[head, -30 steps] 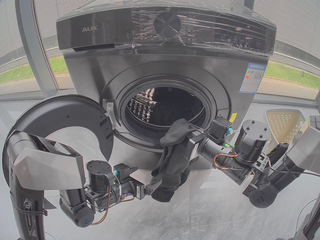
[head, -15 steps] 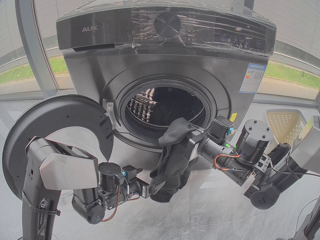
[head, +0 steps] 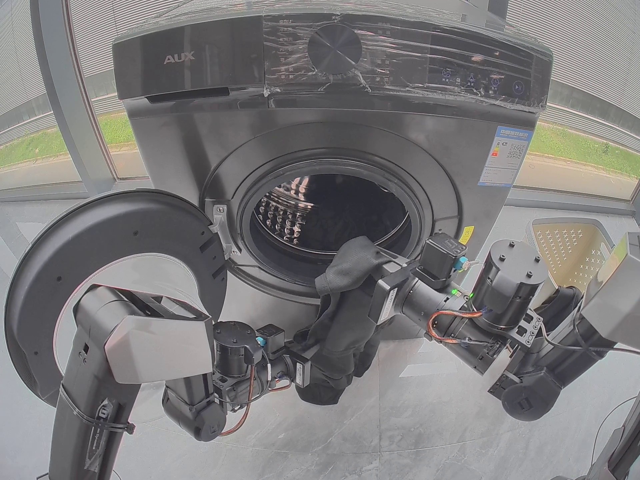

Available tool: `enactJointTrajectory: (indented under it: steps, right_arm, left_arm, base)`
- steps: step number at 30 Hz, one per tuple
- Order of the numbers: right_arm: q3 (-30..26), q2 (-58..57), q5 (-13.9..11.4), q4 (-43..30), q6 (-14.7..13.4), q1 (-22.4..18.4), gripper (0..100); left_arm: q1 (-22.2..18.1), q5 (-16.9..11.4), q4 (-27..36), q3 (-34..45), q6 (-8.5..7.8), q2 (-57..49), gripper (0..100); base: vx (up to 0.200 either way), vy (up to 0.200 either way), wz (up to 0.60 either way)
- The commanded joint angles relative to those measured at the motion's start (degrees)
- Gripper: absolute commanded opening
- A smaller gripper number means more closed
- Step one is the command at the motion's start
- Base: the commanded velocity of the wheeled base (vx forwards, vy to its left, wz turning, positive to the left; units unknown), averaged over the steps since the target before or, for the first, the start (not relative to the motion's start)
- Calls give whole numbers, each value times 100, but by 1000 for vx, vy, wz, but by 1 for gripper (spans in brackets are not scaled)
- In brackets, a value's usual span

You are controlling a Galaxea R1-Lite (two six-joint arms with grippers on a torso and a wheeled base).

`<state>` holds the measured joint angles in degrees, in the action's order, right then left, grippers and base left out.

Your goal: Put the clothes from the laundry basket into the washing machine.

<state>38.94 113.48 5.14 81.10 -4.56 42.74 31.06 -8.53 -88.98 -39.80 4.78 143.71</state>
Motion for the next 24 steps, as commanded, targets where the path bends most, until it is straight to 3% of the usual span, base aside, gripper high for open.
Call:
enactJointTrajectory:
  steps: [1, 5, 9, 12, 13, 16, 20, 24]
  right_arm:
    - [-26, 16, 4, 19, -10, -3, 0]
    - [-53, 51, -22, 19, -19, -73, 0]
    - [-352, 78, -84, 19, -27, -187, 0]
    - [-536, 113, -304, 63, -177, -495, 0]
    - [-747, 122, -594, 116, -335, -627, 0]
    - [-1151, 16, -866, 257, -537, -679, 0]
    - [-1740, -160, -963, 353, -590, -714, 0]
    - [-2162, -81, -971, 582, -651, -908, 0]
  left_arm:
    - [-4, 10, -32, -168, -3, 78, 0]
    - [-48, 36, -41, -19, -3, -327, 0]
    - [-135, 27, -32, 623, 67, -1311, 0]
    - [-135, -8, -23, 1071, 76, -1882, 0]
    - [-144, -26, -23, 1396, 76, -2251, 0]
    - [-171, -175, -23, 1836, 102, -2823, 0]
    - [-267, -447, -23, 2143, 137, -3245, 0]
    - [-355, -456, -23, 2178, 67, -3455, 0]
  base:
    - [0, 0, 0]
    - [0, 0, 0]
    - [0, 0, 0]
    - [0, 0, 0]
    - [0, 0, 0]
    - [0, 0, 0]
    - [0, 0, 0]
    - [0, 0, 0]
